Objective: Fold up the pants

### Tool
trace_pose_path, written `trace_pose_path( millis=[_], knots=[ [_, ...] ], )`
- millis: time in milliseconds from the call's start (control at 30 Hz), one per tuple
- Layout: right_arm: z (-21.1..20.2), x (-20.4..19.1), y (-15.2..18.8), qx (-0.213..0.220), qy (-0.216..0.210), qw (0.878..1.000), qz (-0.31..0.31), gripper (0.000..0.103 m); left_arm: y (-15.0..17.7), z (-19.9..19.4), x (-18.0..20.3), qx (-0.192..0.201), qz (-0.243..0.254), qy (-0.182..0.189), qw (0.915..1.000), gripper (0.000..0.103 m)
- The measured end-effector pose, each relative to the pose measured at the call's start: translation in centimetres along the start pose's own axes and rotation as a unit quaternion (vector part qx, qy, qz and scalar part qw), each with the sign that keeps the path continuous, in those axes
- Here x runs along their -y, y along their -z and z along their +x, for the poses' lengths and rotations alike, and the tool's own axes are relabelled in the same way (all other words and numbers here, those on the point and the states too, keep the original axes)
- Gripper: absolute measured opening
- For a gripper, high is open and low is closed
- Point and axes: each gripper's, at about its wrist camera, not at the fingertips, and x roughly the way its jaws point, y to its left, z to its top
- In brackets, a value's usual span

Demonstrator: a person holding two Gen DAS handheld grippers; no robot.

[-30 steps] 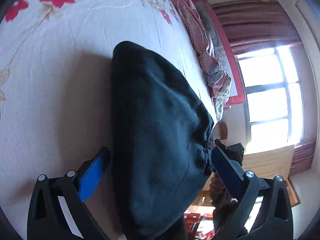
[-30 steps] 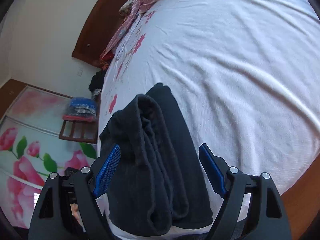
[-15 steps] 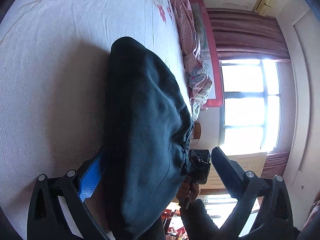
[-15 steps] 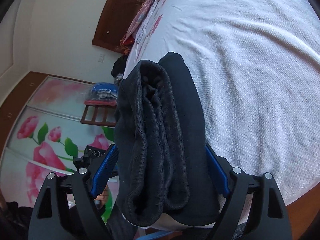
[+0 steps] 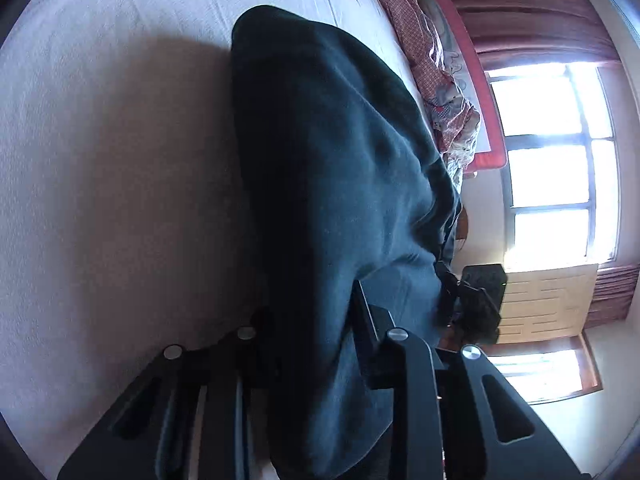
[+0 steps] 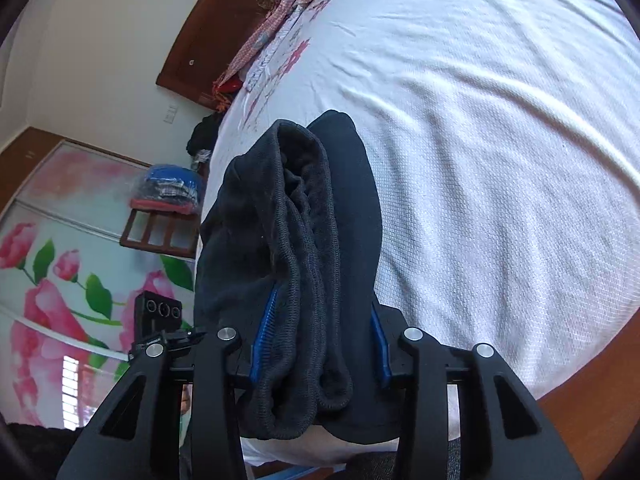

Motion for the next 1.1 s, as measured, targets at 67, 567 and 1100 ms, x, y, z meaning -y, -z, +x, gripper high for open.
trace_pose_path(
  millis=[67, 567, 1100],
  knots=[
    [-0.4, -1.7, 0.0, 0.001, 0.023, 1.0, -0.012, 0.038, 0.1, -0.2, 1.1, 0.009, 0.007, -0.009, 0.9999, 0.023],
    [-0.1, -14.1, -5.2, 0.016, 0.024, 0.992, -0.12, 0.037, -4.8, -9.4, 9.3, 0.086, 0.087, 0.034, 0.9919, 0.022],
    [21.0, -11.0, -9.8, -0.061, 0.002, 0.998, -0.013, 0.059, -14.1, -14.4, -7.0, 0.094, 0.005, -0.131, 0.9869, 0.041]
  ],
)
